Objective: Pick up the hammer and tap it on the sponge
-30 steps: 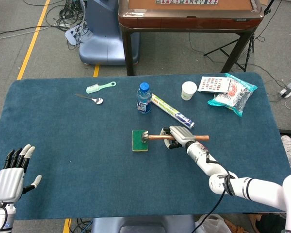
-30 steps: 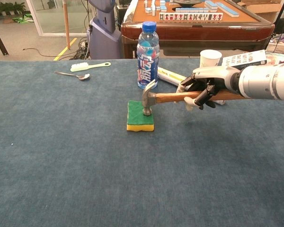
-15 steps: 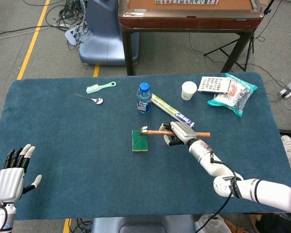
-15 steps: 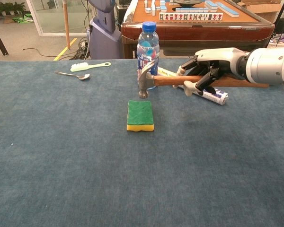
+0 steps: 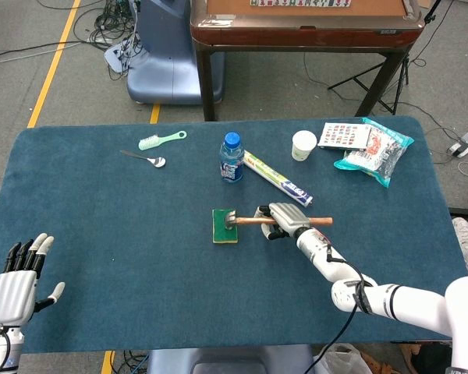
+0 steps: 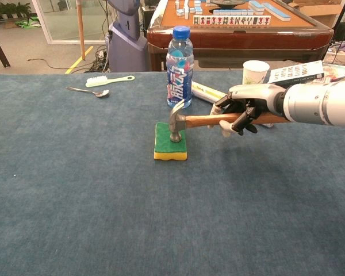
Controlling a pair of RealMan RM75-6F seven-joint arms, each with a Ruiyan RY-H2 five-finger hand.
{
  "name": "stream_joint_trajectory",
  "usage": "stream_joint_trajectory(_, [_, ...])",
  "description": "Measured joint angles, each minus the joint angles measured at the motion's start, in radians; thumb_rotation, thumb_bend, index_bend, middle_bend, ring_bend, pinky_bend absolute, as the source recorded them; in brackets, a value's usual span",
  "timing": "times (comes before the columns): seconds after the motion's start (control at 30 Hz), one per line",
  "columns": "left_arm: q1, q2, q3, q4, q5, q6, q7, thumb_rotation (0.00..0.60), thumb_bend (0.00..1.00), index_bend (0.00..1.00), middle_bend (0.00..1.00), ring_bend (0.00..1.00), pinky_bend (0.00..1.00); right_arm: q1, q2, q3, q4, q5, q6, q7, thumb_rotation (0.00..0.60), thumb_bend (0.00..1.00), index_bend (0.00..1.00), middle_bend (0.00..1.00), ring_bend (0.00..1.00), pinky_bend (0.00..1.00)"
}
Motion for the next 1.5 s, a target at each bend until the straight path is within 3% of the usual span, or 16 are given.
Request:
stream_joint_trajectory(0.47, [-0.005,0.002,-0.002,-0.018,0.016,0.004,0.017,0.600,0.23,0.07,0.07,0.04,0.00,-0.061,0.128,0.069,-0.158,-0.094,0.080,0.082,0.600,1.00,0.67,0.80,0.68,0.79])
stream_joint_trajectory(0.8, [-0.007,0.002,-0.002,-0.031,0.019,0.001,0.033,0.600,0.23,0.07,0.07,0.04,0.00,-0.091,0.190,0.076,-0.203,-0.137,0.089,0.113,0.600,1.00,0.67,0.80,0.68,0.79])
stream_joint_trajectory(1.17, [-0.010,-0.002,-0.002,-0.029,0.019,-0.003,0.035,0.600,0.23,0.07,0.07,0.04,0.00,-0.095,0.186,0.052,-0.192,-0.138,0.074,0.108,0.600,1.00,0.67,0.80,0.68,0.79])
stream_joint_trajectory(1.5, [-0.003,-0.004,0.000,-0.020,0.015,0.003,0.027,0.600,0.23,0.07,0.07,0.04,0.00,-0.057,0.101,0.025,-0.105,-0.107,0.044,0.058,0.600,1.00,0.67,0.80,0.68,0.79])
